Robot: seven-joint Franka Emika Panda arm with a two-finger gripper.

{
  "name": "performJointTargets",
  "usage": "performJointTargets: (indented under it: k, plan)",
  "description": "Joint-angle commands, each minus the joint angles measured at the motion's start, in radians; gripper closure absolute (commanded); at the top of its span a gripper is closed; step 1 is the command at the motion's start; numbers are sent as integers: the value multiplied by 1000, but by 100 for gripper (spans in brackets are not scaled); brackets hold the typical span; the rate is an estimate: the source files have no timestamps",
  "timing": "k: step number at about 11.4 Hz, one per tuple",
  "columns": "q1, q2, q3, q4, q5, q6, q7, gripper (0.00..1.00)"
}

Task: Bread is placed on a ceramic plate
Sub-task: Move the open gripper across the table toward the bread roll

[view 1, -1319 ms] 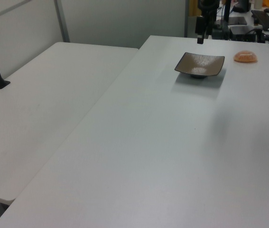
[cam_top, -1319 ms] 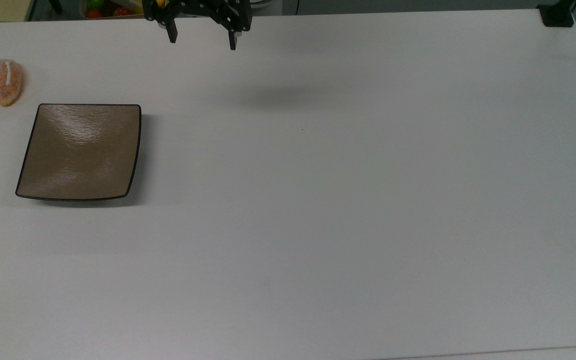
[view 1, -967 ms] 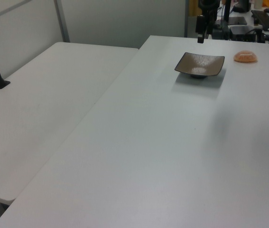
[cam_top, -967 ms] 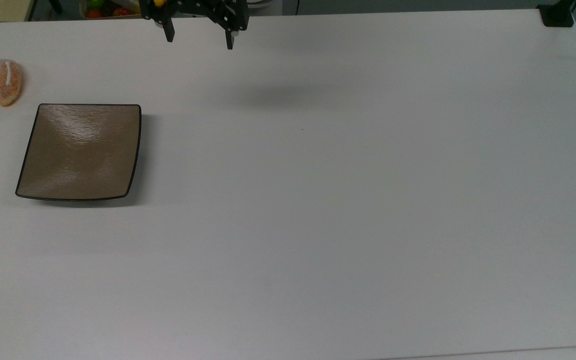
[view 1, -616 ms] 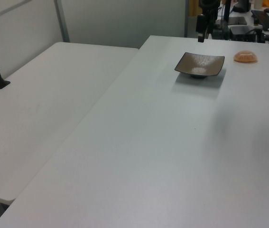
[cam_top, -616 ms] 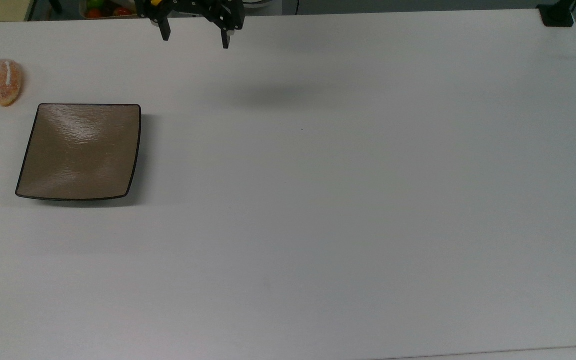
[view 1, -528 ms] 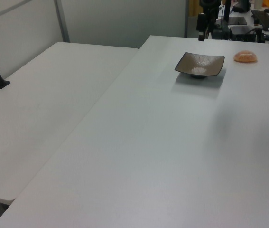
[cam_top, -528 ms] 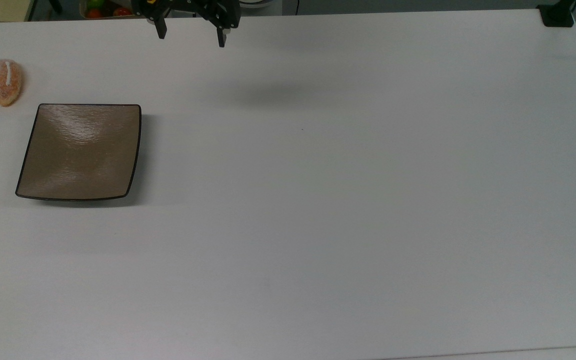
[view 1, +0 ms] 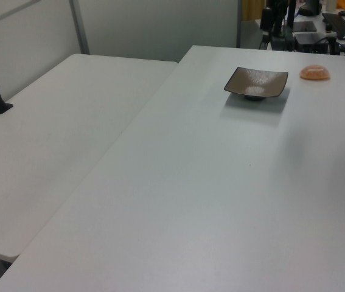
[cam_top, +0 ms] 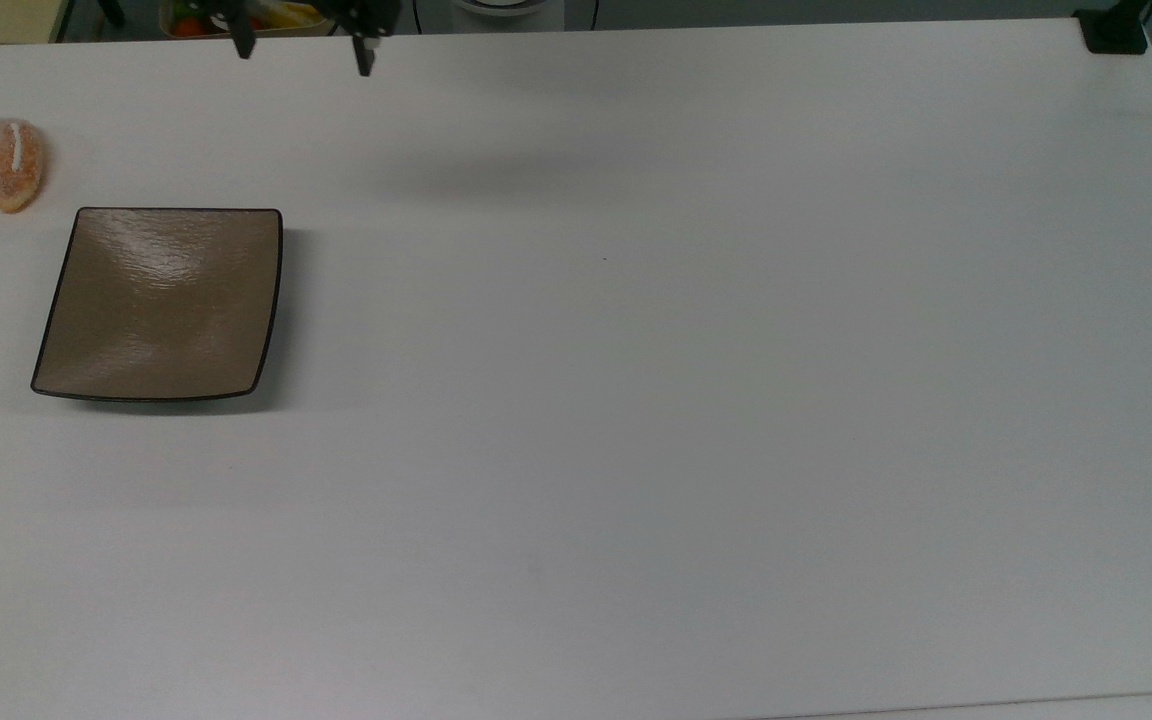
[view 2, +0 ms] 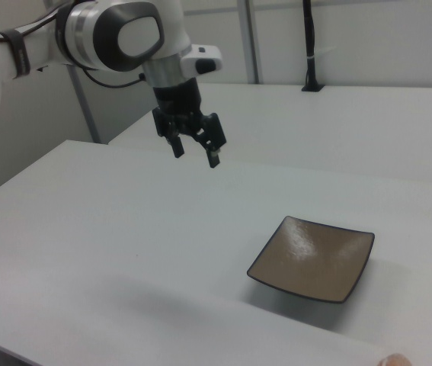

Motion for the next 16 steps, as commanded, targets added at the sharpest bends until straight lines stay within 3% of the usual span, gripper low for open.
performJointTargets:
  k: [1, 4, 7, 10, 14, 16]
  plan:
    - [-18, -11, -47, -19, -50, -11, -169, 0]
    - [-30, -5, -122, -25, -87, -9, -304, 0]
    - [-39, 10, -262, -50, -93, 72, -516, 0]
    - [-94, 51, -291, -110, -93, 209, -585, 0]
    - [-166, 183, -294, -127, -96, 367, -611, 0]
    - [-202, 245, -294, -128, -136, 421, -662, 0]
